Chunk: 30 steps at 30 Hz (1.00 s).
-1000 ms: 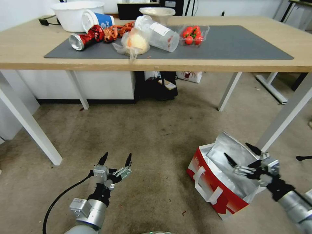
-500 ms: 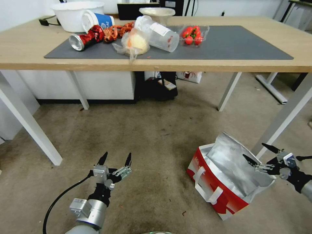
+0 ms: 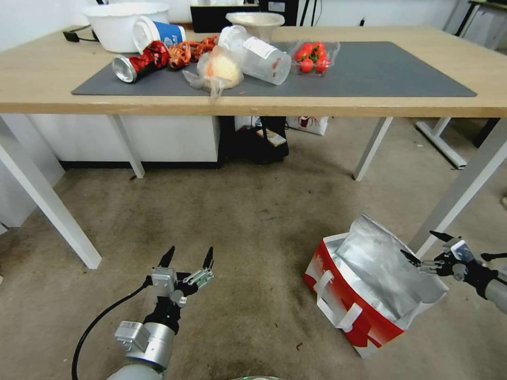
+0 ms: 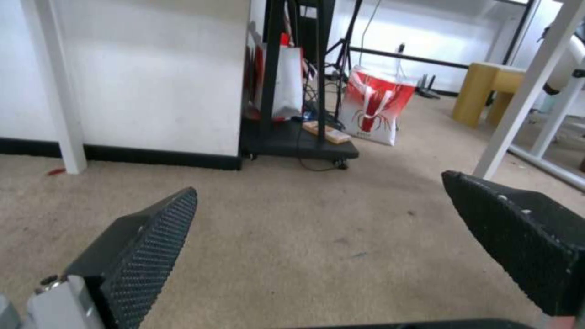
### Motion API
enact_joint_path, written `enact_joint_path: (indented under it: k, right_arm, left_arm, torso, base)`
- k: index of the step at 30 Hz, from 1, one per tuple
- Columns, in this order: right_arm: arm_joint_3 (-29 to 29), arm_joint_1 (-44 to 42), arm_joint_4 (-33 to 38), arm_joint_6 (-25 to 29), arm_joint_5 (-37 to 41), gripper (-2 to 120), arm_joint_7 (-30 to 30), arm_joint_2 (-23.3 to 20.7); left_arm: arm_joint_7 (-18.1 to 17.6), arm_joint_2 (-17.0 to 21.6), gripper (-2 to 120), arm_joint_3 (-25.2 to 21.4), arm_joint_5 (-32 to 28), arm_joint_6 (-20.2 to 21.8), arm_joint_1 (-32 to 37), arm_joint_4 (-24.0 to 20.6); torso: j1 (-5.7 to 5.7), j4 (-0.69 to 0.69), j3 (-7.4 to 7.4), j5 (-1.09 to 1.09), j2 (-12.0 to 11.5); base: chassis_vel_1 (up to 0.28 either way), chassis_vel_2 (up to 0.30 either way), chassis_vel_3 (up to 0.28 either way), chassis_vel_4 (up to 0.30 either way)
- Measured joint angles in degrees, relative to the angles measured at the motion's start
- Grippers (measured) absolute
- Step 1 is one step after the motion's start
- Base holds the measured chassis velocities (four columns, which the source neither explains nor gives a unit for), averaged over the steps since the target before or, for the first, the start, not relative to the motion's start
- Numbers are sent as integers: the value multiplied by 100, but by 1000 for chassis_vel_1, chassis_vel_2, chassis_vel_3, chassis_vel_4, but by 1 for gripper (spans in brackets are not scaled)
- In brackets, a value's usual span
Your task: Pick up the food delivery bag from the floor and place it on the table.
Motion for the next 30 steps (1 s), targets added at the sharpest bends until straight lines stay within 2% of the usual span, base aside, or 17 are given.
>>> enact_joint_path:
  k: [5, 21, 25, 30]
  right_arm:
    - [-387, 263, -381, -131, -38, 100, -108, -131]
    - [-739, 450, -754, -565, 79, 100, -328, -111]
    - [-757, 427, -736, -617, 123, 92, -403, -135]
    - [-770, 412, -791, -635, 98, 72, -380, -143]
  left_arm:
    - [-15, -22, 100, 2, 1, -15, -28, 95]
    - [-75, -103, 100, -1, 21, -130, -75, 221]
    - [-108, -116, 100, 5, 17, -132, -92, 240]
    - [-113, -92, 100, -6, -4, -158, -93, 268]
  torso:
    - [0, 0, 0, 1, 0]
    - [1, -1, 0, 1, 1]
    - [0, -1, 0, 1, 2]
    - [0, 0, 0, 1, 1]
  base:
    - [0, 0, 0, 0]
    - [0, 0, 0, 0]
    - [0, 0, 0, 0]
    - [0, 0, 0, 0]
